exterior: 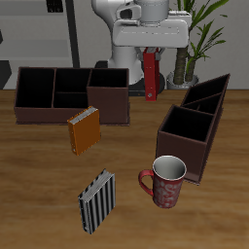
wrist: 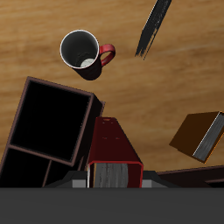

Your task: Place the red book into the left desk caddy's right compartment

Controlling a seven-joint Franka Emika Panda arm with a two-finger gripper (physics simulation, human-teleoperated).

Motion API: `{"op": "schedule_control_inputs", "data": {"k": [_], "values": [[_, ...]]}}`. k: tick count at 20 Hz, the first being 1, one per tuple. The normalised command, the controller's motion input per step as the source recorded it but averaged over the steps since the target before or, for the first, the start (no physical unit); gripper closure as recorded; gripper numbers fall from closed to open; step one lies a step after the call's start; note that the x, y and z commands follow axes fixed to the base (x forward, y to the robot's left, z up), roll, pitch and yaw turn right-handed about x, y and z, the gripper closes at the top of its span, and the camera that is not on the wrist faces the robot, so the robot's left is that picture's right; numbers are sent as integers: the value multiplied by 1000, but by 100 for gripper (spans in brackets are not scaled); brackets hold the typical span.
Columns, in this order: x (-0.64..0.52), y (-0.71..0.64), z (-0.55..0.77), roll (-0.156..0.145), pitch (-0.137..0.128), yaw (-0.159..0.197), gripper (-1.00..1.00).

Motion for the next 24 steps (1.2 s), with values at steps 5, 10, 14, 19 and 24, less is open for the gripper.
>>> {"op": "schedule_control_inputs", "data": {"k": [5,10,14,19,24], "values": [[106,356,18,20,13,3,100],[49,378,5,-10,8,13,100],[129,422,-24,-24,12,29,100],[177,374,-46,-56,10,5,100],[144,195,64,-43,-16,-1,100]]}}
